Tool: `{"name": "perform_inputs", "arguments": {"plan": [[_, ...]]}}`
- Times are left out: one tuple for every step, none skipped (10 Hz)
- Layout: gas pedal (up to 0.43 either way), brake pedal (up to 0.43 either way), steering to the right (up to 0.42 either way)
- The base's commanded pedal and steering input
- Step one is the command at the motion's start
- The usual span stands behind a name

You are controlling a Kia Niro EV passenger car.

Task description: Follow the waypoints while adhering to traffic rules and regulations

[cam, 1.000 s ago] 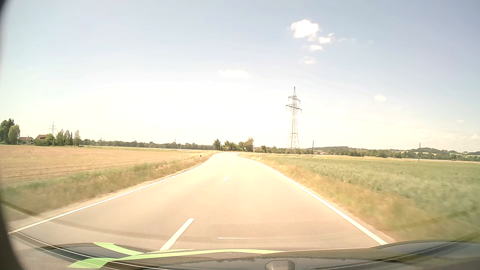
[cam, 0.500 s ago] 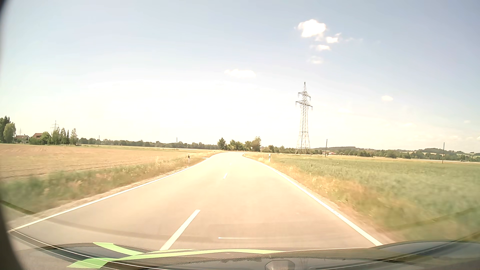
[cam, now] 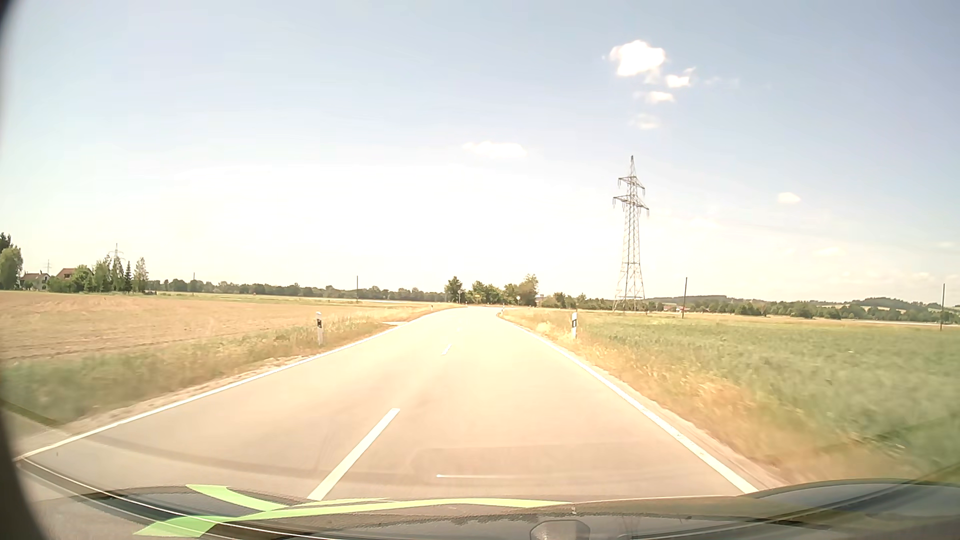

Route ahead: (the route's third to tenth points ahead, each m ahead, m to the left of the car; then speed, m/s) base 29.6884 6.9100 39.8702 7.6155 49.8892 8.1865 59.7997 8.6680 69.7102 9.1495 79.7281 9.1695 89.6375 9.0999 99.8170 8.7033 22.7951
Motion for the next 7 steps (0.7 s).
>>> {"name": "perform_inputs", "arguments": {"plan": [[0.197,0.000,-0.017],[0.220,0.000,-0.017],[0.240,0.000,-0.016],[0.248,0.000,-0.015],[0.248,0.000,-0.015],[0.189,0.000,-0.015],[0.130,0.000,-0.015]]}}
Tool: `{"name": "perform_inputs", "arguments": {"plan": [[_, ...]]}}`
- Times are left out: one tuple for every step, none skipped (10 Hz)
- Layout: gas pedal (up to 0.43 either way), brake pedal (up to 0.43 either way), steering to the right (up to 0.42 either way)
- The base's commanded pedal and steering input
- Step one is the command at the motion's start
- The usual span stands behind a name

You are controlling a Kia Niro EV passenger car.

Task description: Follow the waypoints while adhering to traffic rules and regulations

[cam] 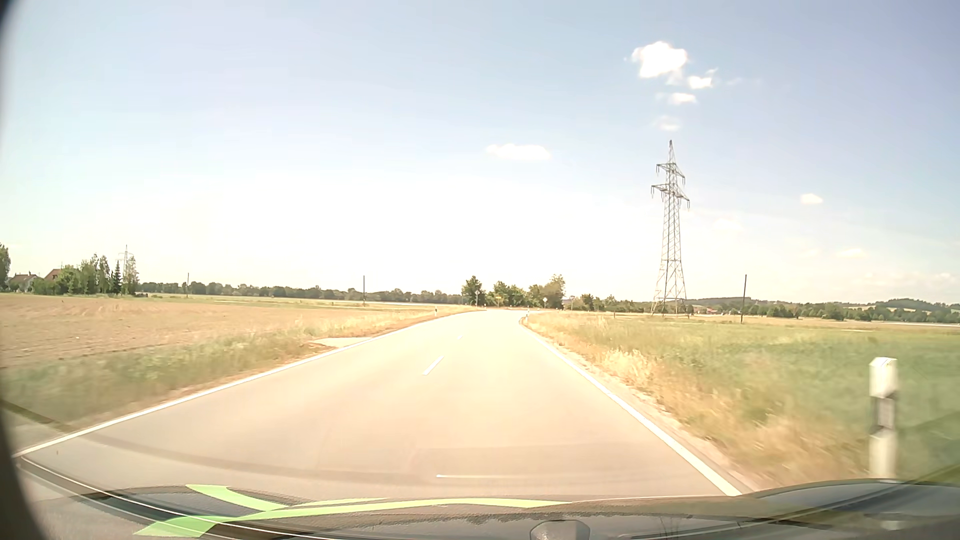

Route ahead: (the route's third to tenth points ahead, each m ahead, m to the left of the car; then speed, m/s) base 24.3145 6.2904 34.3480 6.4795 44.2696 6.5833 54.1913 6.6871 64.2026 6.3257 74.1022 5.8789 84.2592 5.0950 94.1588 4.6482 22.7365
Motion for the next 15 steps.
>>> {"name": "perform_inputs", "arguments": {"plan": [[0.118,0.000,-0.015],[0.118,0.000,-0.015],[0.130,0.000,-0.011],[0.130,0.000,-0.007],[0.098,0.000,-0.006],[0.047,0.000,-0.005],[0.047,0.000,-0.005],[0.087,0.000,-0.004],[0.118,0.000,-0.004],[0.118,0.000,-0.004],[0.138,0.000,-0.003],[0.138,0.000,-0.003],[0.130,0.000,-0.002],[0.130,0.000,-0.002],[0.130,0.000,-0.003]]}}
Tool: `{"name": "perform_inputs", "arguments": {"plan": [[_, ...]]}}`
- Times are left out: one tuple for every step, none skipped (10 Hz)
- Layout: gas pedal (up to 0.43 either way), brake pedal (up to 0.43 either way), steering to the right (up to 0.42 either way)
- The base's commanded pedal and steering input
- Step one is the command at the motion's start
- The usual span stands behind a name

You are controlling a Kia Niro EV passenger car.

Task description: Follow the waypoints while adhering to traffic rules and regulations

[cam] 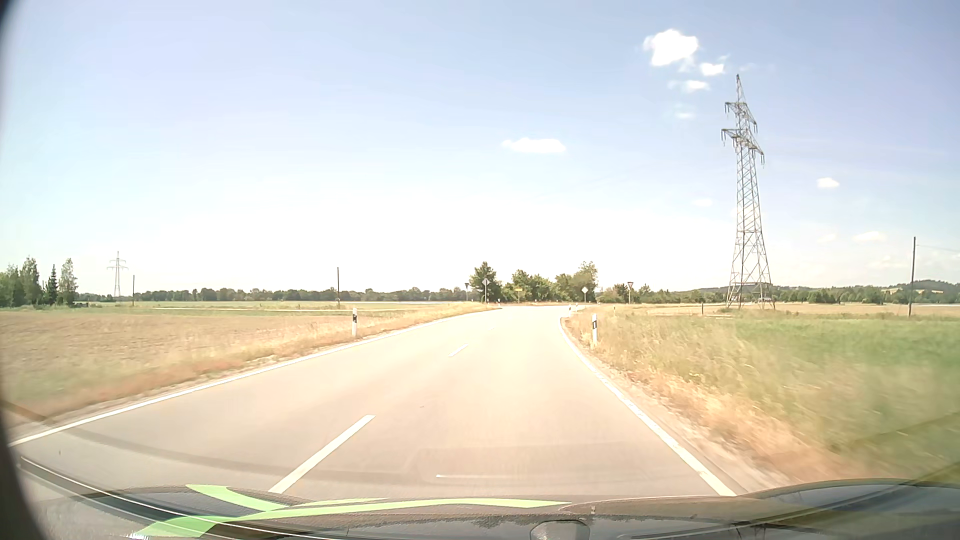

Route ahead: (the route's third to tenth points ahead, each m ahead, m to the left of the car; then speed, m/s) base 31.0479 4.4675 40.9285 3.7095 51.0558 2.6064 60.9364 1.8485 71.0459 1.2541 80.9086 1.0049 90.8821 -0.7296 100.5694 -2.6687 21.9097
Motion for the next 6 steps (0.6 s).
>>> {"name": "perform_inputs", "arguments": {"plan": [[0.130,0.000,-0.002],[0.130,0.000,0.000],[0.138,0.000,0.003],[0.138,0.000,0.003],[0.138,0.000,0.004],[0.138,0.000,0.004]]}}
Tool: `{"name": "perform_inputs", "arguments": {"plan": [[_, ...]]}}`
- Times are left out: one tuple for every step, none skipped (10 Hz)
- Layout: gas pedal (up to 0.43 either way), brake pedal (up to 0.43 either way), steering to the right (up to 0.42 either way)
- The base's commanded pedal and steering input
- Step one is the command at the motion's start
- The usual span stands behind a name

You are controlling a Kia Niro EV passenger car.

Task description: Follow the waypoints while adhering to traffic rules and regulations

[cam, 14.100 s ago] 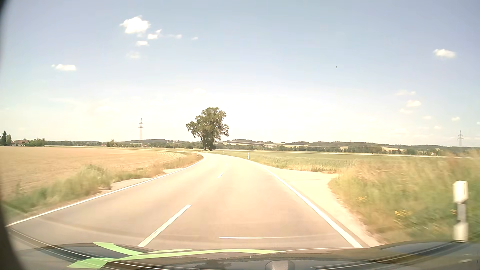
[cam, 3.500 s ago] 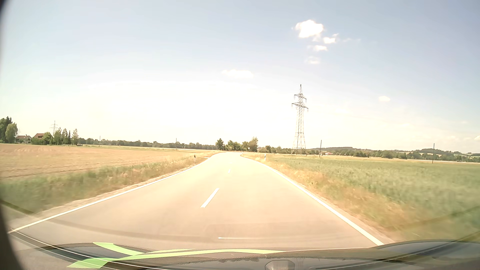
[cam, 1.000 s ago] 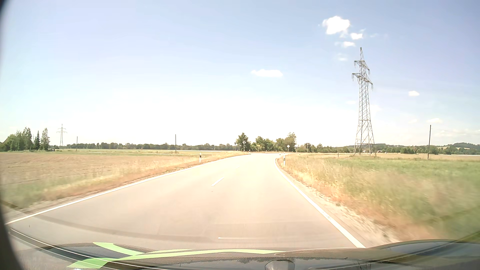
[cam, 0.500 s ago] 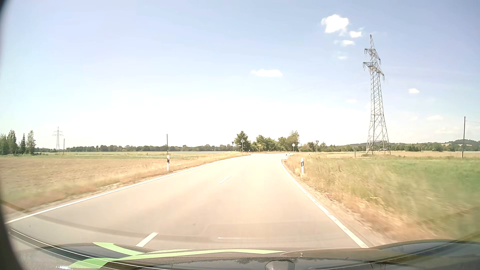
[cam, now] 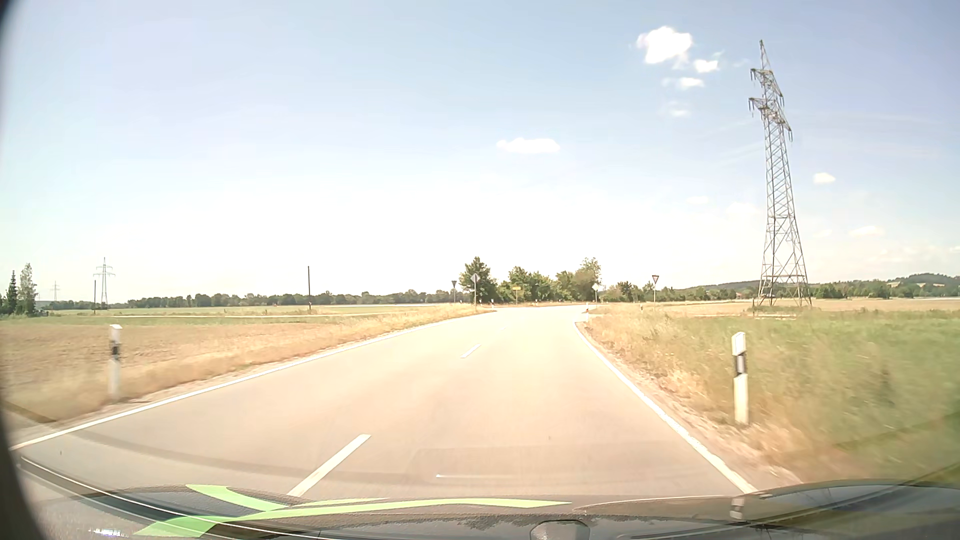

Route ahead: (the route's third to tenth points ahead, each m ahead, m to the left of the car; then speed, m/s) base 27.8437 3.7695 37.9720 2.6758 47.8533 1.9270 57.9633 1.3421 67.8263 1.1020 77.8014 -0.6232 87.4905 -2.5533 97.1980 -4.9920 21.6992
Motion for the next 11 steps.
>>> {"name": "perform_inputs", "arguments": {"plan": [[0.138,0.000,0.005],[0.138,0.000,0.008],[0.138,0.000,0.013],[0.138,0.000,0.017],[0.138,0.000,0.017],[0.138,0.000,0.018],[0.138,0.000,0.017],[0.138,0.000,0.017],[0.157,0.000,0.017],[0.197,0.000,0.016],[0.209,0.000,0.016]]}}
